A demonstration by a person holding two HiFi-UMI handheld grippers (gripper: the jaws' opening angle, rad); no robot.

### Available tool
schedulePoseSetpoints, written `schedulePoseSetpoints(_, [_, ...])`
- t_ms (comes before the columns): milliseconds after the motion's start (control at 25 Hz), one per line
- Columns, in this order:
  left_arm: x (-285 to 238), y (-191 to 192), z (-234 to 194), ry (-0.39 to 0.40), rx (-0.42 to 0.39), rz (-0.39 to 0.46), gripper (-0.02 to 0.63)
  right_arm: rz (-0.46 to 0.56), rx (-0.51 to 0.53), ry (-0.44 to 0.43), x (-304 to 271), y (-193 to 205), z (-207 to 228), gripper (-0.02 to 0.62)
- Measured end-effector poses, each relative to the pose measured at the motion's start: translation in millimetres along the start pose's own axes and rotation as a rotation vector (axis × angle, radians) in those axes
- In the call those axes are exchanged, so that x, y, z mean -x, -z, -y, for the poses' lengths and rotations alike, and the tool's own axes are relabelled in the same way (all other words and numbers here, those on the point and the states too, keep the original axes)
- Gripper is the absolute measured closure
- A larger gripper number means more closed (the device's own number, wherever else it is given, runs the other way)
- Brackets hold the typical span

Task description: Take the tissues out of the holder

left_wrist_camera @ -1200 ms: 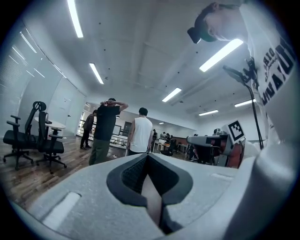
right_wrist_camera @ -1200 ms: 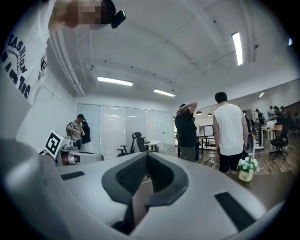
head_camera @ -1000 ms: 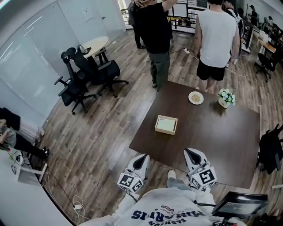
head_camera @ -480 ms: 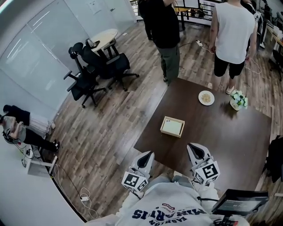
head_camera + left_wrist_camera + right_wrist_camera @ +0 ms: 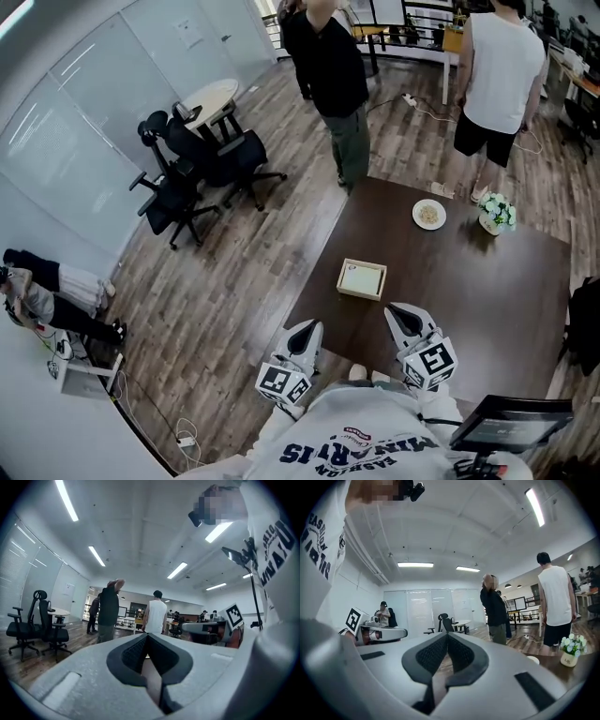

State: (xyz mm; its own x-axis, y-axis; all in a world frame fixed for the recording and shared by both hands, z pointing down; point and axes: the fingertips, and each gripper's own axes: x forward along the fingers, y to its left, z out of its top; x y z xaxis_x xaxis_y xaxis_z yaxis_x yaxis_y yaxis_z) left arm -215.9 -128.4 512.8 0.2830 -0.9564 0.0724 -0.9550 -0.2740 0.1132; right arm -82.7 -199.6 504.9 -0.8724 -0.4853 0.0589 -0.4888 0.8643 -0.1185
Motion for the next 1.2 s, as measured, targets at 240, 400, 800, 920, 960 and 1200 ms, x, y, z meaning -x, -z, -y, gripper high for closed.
schedulePoseSetpoints(240, [-27.9, 30.7, -3.7, 0.052, 0.000, -0.104, 0.607, 0.006, 0.014, 0.048, 4.9, 1.2, 14.3, 0.587])
schedulePoseSetpoints(400, [-65.9, 81.2, -15.5, 0.087, -0.056, -0.332, 0.607, -0.006, -0.001, 0.087, 10.3, 6.3, 27.0, 0.586])
schedulePoseSetpoints(800, [-164.9, 201.9, -48.5, 0.247, -0.372, -0.770, 0.460, -0.044, -0.036, 0.222, 47.4, 30.1, 52.4, 0.586])
schedulePoseSetpoints(920, [-193.2, 236.9, -62.5, 0.265, -0.405, -0.868, 0.416, -0.057, -0.033, 0.247, 55.6, 33.3, 57.0, 0.586])
schedulePoseSetpoints(960, [-201.7, 248.7, -68.0, 0.266, -0.411, -0.903, 0.414, -0.064, -0.031, 0.251, 57.1, 34.3, 57.3, 0.586])
schedulePoseSetpoints(1200, [-237.5, 298.1, -93.1, 0.241, -0.419, -1.049, 0.414, -0.083, -0.031, 0.264, 62.4, 37.8, 56.7, 0.586])
